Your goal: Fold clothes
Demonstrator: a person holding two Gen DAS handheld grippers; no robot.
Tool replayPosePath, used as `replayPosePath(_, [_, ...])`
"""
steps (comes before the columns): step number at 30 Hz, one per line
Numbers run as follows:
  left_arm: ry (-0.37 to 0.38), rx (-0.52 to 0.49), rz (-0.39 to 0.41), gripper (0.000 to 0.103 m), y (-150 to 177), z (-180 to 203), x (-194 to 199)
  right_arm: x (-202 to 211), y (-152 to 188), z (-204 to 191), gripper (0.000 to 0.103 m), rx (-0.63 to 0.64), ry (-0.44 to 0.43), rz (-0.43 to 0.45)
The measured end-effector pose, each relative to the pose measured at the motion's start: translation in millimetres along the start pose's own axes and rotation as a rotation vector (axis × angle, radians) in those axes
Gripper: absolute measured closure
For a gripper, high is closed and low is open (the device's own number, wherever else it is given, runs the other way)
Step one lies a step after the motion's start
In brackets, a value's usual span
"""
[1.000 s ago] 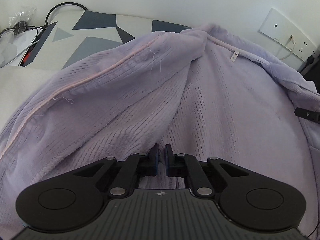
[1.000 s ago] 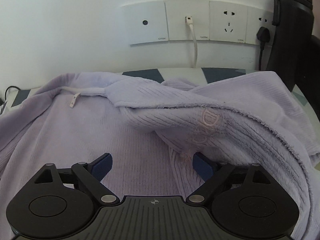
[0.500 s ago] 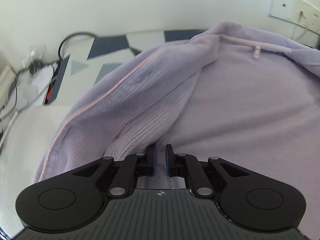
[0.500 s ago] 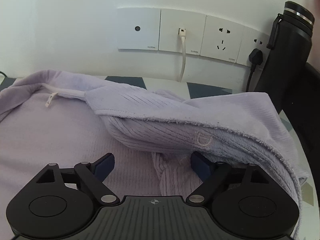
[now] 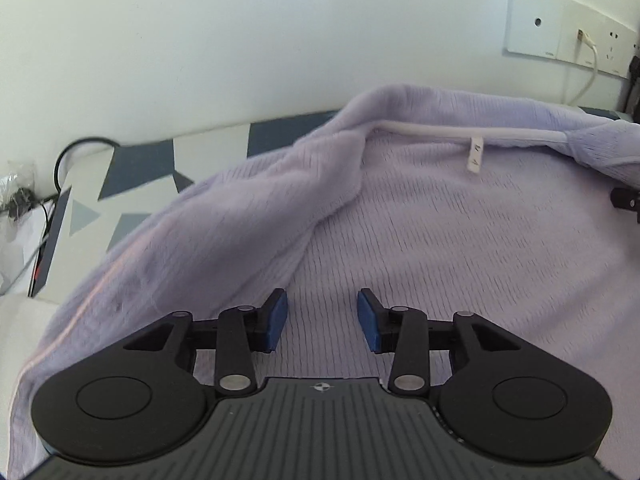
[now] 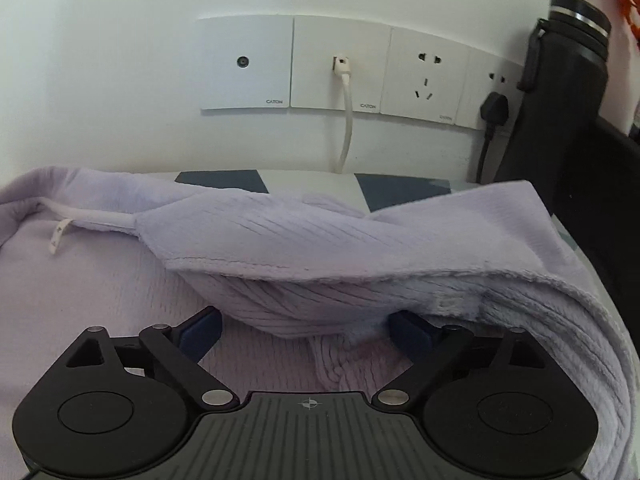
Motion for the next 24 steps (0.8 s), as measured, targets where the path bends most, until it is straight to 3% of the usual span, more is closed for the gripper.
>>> replayPosePath(3, [-0.014,0.004,0.027,0.062,-12.0,-1.8,-10.8,-16.6,-6.0,0.8,0.001,0.010,0.028,0.001])
replayPosePath(6, [-0.018,0.040,0.029,0.060,-28.0,-5.7,-25.3,-31.2,-17.5,8.1,0.001,-0.032,0.069,0.025])
replayPosePath(12, [-0.040,0.110,0.037,0.046,-58.7,-10.7,-51.4,-56.1,-41.3,24.4,0.001,-0.092,0.116,0.020])
replayPosePath(24, [-0.095,0.140,0.085,0.047,-97.9,6.9,-78.7,-82.7,-65.0,39.5,0.001,-0.181,0.218,0.050])
Point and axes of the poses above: each gripper's, at about its wrist camera, not at the fingertips, and x roughly against the way its jaws point, z to its right, y to its underside, the point moved 9 cm from there along -x, roughly the way its jaws point, and after that the axes turned 9 degrees about -y, right-handed, at the moved point
